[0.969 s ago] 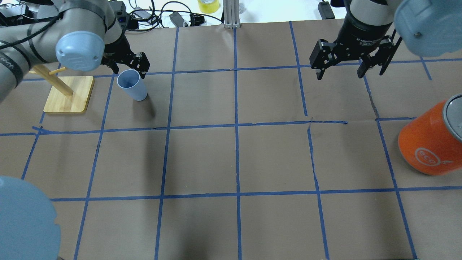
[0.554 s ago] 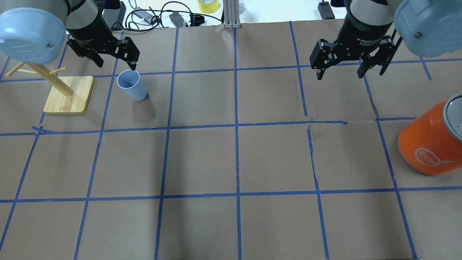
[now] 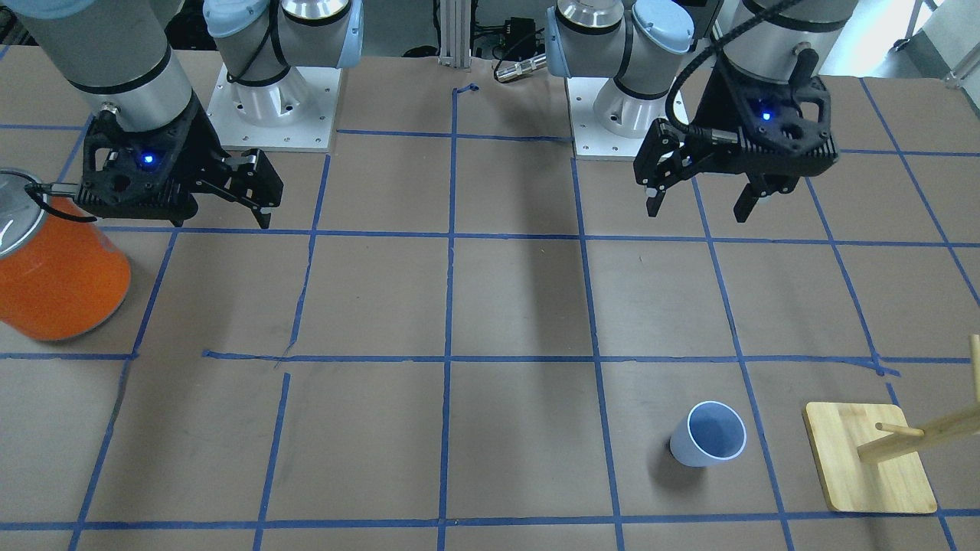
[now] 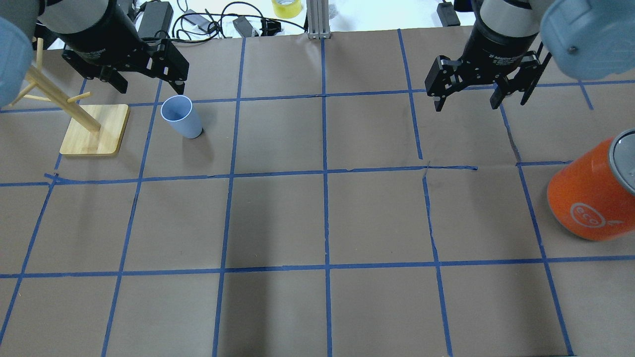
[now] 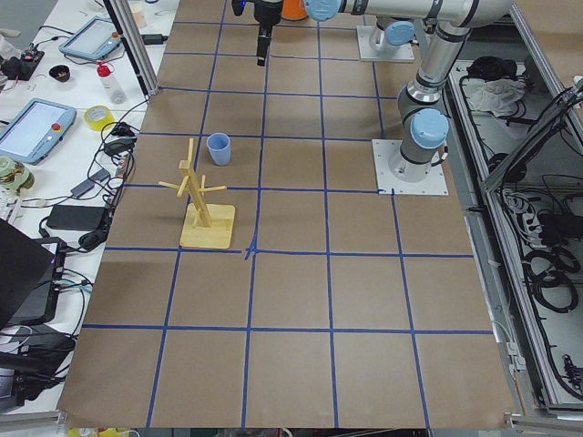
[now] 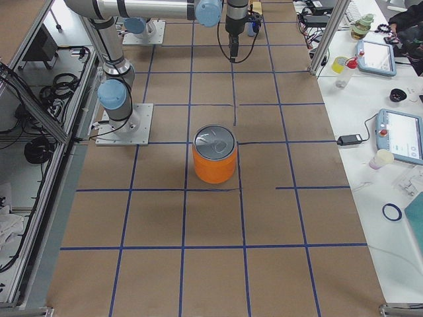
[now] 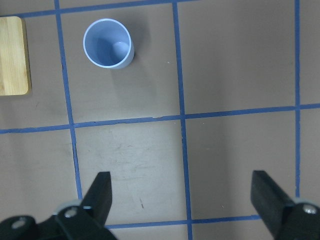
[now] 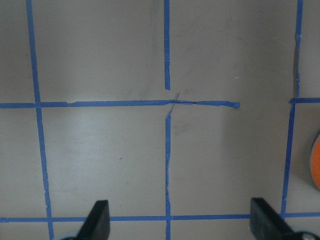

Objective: Flip cup

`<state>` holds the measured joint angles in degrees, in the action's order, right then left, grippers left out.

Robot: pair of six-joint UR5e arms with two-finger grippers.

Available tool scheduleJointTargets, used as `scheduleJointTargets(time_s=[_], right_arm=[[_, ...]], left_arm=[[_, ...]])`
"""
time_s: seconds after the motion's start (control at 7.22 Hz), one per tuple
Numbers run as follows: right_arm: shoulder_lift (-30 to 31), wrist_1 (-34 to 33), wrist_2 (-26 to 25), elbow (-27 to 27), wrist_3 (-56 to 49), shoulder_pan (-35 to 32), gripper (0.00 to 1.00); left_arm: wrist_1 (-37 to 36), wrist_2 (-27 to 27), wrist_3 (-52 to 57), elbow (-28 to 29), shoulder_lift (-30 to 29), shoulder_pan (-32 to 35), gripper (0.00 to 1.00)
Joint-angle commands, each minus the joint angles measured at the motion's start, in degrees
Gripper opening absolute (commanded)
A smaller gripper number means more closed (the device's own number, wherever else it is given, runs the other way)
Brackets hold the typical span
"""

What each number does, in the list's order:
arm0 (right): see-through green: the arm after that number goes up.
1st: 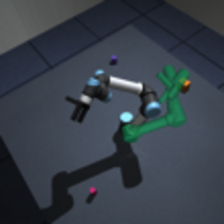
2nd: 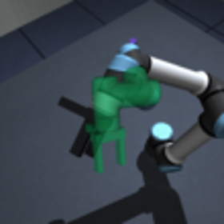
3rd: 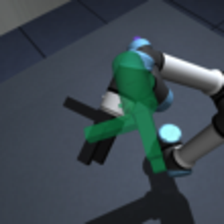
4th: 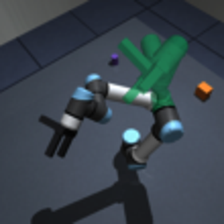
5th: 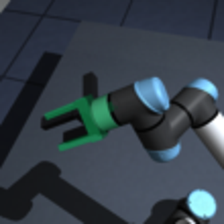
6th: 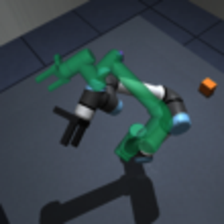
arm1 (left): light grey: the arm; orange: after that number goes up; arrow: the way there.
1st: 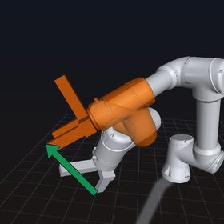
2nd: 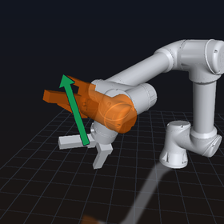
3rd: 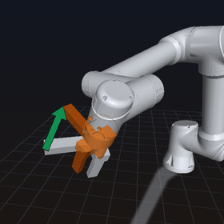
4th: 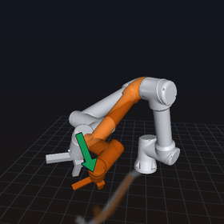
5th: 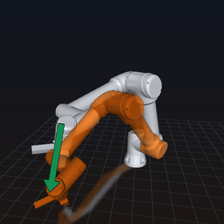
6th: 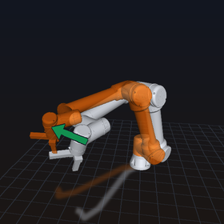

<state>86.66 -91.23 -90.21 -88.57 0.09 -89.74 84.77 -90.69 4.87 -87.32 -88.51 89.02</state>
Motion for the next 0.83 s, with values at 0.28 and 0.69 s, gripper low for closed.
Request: scheduleJointTargets(time_s=[0.28, 0.69], right_arm=[[0.09, 0.0, 0.3, -0.29, 0.18, 0.0, 1.0], [0.09, 0.0, 0.39, -0.29, 0.0, 0.0, 1.0]], left_arm=[[3.27, -0.18, -0.04, -0.22, 1.23, -0.07, 1.0], [4.09, -0.01, -0.12, -0.04, 1.23, -0.34, 1.0]])
